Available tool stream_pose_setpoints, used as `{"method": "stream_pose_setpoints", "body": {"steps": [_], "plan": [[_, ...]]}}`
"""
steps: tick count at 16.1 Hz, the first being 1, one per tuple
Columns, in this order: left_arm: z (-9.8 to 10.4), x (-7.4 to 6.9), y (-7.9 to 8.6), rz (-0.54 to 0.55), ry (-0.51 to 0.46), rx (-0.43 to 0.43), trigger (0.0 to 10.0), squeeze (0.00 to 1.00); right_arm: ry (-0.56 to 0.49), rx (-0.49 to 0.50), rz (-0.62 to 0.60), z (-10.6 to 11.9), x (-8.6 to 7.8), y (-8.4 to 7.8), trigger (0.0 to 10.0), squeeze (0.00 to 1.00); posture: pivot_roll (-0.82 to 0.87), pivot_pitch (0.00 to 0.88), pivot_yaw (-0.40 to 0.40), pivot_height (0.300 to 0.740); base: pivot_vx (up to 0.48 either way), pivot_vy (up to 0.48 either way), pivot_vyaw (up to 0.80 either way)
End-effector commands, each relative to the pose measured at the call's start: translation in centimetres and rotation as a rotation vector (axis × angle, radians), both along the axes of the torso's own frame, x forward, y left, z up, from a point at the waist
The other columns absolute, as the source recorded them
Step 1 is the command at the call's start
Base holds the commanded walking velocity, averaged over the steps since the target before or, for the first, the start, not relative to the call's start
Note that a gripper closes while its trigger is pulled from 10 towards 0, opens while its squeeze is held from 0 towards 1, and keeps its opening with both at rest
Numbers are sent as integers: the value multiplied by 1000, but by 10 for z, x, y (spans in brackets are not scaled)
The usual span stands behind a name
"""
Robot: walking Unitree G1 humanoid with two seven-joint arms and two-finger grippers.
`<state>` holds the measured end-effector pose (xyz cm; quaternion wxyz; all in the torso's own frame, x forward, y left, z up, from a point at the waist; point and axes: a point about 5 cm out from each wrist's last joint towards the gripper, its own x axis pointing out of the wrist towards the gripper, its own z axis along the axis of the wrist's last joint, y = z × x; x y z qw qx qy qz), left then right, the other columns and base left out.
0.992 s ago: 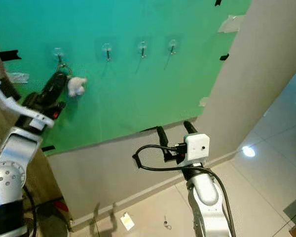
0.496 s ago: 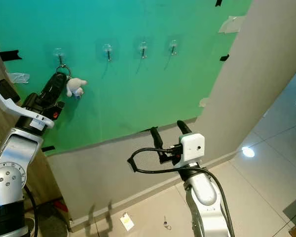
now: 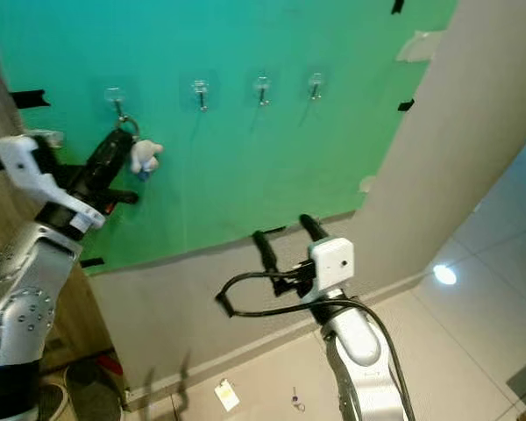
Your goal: Hang keys on a hook
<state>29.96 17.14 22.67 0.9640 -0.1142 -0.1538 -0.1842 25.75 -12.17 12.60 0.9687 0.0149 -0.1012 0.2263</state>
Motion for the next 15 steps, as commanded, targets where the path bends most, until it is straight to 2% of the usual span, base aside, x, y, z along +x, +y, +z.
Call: {"method": "stream_pose_setpoints", "body": {"steps": [1, 3, 4, 5, 7, 9, 13, 15], "plan": [[-30, 2, -11, -24, 140, 59, 10000, 0, -13, -16, 15, 4, -1, -1, 10000, 0, 13, 0, -108, 740, 0, 0, 0], [-30, 3, -12, 1, 125, 151, 10000, 0, -8, -19, 5, 3, 0, -4, 10000, 0, 15, 0, -109, 740, 0, 0, 0], [-28, 3, -9, 49, 107, 174, 10000, 882, -5, -22, 1, 2, 0, -5, 10000, 0, 16, 0, -108, 740, 0, 0, 0], [-27, 4, -8, 57, 92, 186, 10000, 1000, -3, -22, -1, 2, 0, -5, 10000, 0, 17, 0, -108, 740, 0, 0, 0], [-23, 3, -8, 67, 49, 249, 10000, 1000, 0, -22, -9, 1, 0, -6, 10000, 0, 17, 0, -108, 740, 0, 0, 0], [-15, 0, -8, 147, -62, 457, 10000, 1000, 11, -18, -28, -1, 0, -7, 10000, 0, 16, 0, -107, 740, 0, 0, 0], [-4, -1, 0, 234, -140, 584, 10000, 1000, 22, -17, -31, -4, 0, -8, 10000, 0, 23, 0, -108, 740, 0, 0, 0], [-15, -9, 0, 215, -117, 624, 10000, 1000, 26, -18, -28, -5, -1, -8, 10000, 0, 25, 0, -106, 740, 0, 0, 0]]}}
